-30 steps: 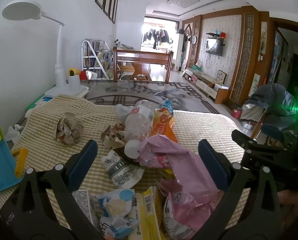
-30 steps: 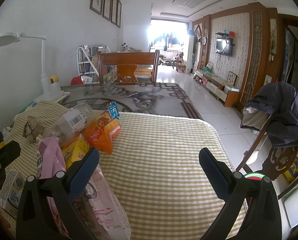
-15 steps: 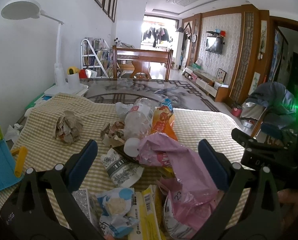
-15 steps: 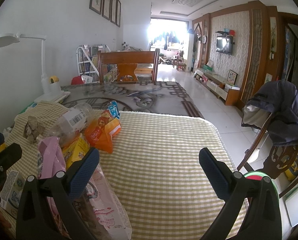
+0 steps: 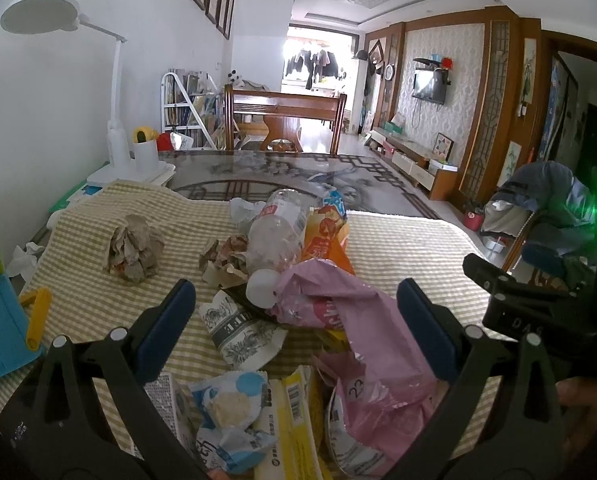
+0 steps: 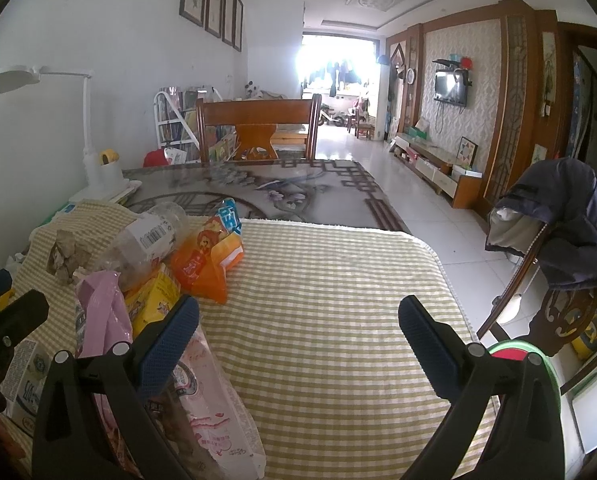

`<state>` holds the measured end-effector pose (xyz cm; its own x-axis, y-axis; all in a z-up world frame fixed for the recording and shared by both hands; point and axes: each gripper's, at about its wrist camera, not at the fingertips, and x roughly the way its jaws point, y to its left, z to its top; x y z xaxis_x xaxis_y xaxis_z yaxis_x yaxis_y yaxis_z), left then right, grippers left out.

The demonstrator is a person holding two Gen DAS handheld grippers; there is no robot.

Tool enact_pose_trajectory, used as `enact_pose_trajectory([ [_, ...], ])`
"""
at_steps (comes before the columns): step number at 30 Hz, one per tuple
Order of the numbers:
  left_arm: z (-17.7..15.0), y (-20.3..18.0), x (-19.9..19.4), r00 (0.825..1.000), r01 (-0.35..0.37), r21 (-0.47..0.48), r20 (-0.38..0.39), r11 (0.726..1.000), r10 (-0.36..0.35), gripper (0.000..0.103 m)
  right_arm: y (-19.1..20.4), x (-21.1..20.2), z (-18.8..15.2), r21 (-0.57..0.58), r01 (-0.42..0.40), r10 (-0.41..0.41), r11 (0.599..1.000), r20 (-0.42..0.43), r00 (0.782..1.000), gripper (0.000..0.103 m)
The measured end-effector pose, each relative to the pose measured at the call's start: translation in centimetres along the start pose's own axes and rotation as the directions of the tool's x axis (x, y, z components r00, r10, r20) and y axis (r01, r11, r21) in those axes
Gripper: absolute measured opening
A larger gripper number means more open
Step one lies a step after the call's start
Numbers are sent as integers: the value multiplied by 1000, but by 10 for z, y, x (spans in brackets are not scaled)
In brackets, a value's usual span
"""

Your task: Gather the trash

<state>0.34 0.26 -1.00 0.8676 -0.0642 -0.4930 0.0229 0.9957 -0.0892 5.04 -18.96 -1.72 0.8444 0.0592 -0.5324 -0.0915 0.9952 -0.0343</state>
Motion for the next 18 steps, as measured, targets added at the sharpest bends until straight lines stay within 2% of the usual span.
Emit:
enact_pose_trajectory([
  [18, -3, -1, 2, 1000, -2, -4, -8, 1000, 2, 99, 0, 0, -1, 0, -1, 1, 1000, -6, 1000, 96],
])
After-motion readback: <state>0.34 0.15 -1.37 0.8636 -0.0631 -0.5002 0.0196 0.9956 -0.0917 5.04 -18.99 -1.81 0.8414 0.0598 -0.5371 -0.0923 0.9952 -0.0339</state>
